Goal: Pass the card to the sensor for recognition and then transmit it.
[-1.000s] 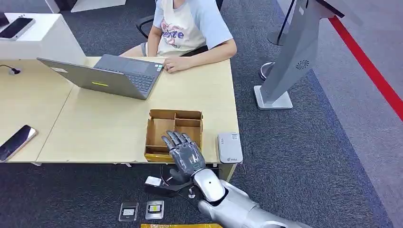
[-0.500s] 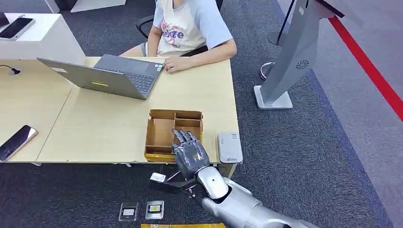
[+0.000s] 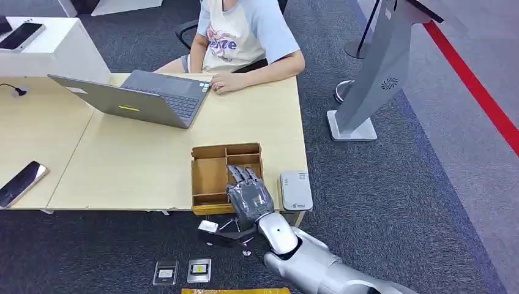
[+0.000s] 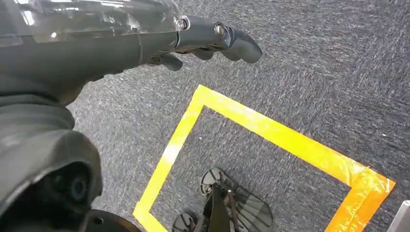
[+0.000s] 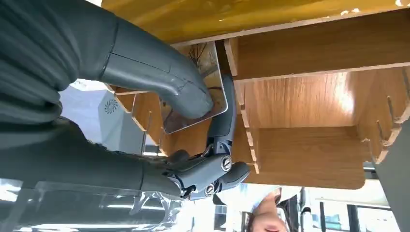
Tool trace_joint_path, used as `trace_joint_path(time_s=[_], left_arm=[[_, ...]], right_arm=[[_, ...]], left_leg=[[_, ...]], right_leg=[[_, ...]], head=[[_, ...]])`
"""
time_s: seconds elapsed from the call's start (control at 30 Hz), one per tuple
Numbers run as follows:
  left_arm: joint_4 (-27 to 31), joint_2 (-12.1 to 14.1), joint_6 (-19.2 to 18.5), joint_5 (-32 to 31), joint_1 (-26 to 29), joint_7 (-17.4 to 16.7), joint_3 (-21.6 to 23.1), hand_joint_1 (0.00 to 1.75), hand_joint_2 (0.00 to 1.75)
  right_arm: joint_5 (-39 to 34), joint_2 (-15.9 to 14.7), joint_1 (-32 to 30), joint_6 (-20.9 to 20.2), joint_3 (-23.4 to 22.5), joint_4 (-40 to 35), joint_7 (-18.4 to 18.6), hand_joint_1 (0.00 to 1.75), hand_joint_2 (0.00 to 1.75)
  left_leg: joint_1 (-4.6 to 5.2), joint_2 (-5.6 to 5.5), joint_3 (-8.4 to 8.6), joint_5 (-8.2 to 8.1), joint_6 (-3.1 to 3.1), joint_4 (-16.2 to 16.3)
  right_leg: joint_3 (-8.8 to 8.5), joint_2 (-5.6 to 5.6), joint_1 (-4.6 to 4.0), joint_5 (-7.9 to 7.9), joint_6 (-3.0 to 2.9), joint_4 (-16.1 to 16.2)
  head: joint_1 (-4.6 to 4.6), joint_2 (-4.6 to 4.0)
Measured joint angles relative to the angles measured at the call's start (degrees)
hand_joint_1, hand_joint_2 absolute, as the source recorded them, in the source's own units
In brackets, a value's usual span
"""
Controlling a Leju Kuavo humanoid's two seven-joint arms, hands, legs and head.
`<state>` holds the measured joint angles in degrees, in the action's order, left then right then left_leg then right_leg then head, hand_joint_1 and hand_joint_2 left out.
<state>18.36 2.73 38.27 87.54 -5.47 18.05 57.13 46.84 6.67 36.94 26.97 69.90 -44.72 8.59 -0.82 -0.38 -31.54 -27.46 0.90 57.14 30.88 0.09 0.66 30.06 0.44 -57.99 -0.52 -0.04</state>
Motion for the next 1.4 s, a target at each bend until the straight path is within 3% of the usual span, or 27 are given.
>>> trace_joint_path(time_s=[0.43, 0.97, 1.4], left_arm=[[0.0, 0.15, -0.07, -0.09, -0.07, 0.44, 0.5, 0.0, 0.0], [0.0, 0.15, -0.22, -0.31, -0.11, 0.7, 0.85, 0.0, 0.0], [0.0, 0.15, -0.24, -0.33, -0.13, 1.03, 0.85, 0.0, 0.0]], right_arm=[[0.31, -0.5, 0.05, 1.36, 0.0, 0.0, -0.07, 1.75, 1.75], [1.7, -1.22, 0.97, 6.77, -0.83, -2.64, -0.11, 1.75, 1.75], [2.19, -1.92, 1.05, 7.78, -0.94, -4.5, 0.07, 1.75, 1.75]], left_leg=[[0.0, 0.0, -0.01, 0.0, 0.0, 0.0], [0.0, 0.0, 0.0, 0.0, 0.0, 0.0], [0.0, 0.0, 0.0, 0.0, 0.0, 0.0]], right_leg=[[0.0, 0.0, 0.0, 0.0, 0.0, 0.0], [0.0, 0.0, 0.0, 0.0, 0.0, 0.0], [0.0, 0.0, 0.0, 0.0, 0.0, 0.0]], head=[[-0.02, -0.02], [-0.02, 0.0], [-0.02, 0.0]])
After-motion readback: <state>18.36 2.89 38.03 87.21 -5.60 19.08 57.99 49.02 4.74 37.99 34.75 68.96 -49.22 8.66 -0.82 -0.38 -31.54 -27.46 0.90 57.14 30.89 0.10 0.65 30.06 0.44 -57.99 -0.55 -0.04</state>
